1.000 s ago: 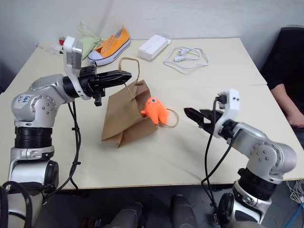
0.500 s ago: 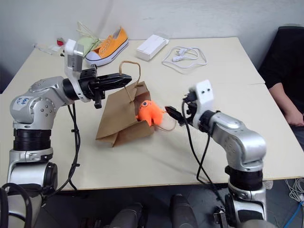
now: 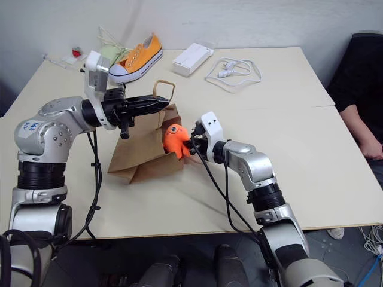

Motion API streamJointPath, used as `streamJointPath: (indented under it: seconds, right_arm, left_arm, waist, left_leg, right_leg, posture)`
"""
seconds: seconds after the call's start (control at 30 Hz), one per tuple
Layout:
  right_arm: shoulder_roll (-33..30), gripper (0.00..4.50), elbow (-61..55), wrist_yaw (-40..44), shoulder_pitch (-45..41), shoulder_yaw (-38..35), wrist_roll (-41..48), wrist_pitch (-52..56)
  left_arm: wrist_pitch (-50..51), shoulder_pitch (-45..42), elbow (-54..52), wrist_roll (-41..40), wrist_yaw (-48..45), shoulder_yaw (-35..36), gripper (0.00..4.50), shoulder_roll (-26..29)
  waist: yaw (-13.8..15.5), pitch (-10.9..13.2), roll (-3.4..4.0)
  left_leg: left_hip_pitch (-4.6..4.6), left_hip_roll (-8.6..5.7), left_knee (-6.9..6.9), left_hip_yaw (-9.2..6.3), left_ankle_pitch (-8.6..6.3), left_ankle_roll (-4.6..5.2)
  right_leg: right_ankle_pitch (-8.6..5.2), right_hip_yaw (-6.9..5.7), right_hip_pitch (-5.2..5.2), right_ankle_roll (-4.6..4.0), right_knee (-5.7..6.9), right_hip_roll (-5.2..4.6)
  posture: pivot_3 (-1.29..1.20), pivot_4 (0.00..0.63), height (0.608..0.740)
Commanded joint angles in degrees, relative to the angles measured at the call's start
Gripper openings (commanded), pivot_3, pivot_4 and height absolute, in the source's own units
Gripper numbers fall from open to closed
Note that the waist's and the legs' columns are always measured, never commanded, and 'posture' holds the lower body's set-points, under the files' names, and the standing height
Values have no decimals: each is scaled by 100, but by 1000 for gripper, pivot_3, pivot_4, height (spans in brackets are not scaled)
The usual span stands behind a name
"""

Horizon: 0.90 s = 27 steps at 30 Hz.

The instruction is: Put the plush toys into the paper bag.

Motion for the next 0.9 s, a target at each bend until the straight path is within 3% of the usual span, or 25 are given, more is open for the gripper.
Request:
streamJointPath:
  seconds: [0.03, 0.4, 0.6, 0.77, 0.9]
  right_arm:
    - [-5, 20, -508, 423, -211, -116, 400, 235]
    - [147, 20, -430, 1304, -501, 543, 417, 437]
    - [519, 20, 745, 864, -723, 885, -419, -380]
    - [562, 20, 539, 603, -545, 545, -474, -559]
    - [374, 1144, -513, 392, -183, 35, -28, 209]
  left_arm:
    - [-152, -103, -140, 27, -68, 43, 0, 72]
    - [-290, -306, 56, 50, -242, -207, 0, -278]
    - [-295, -395, 33, 27, -261, -310, 0, -540]
    - [-282, -311, 32, 51, -287, -198, 0, -399]
    - [-280, -217, 148, 50, -210, -9, 0, -194]
  waist:
    - [-9, 0, 0]
    - [-24, 0, 0]
    - [-48, 0, 0]
    - [-109, 0, 0]
    - [-115, 0, 0]
  left_leg:
    - [0, 0, 0, 0, 0, 0]
    - [-1, 0, 1, -1, 0, 0]
    - [0, -1, 2, -1, 0, 0]
    - [-1, -2, 3, -2, 0, 0]
    - [-1, 2, 0, -6, 0, -2]
  right_leg:
    - [0, 0, 0, 0, -1, 0]
    - [0, 0, 0, 0, 2, 0]
    - [0, 0, 0, 0, 4, -1]
    - [0, -1, -2, 0, 6, -2]
    - [0, -3, -8, 0, 11, -1]
  posture:
    - [0, 150, 740]
    - [0, 150, 740]
    - [0, 150, 740]
    - [0, 150, 740]
    - [0, 150, 740]
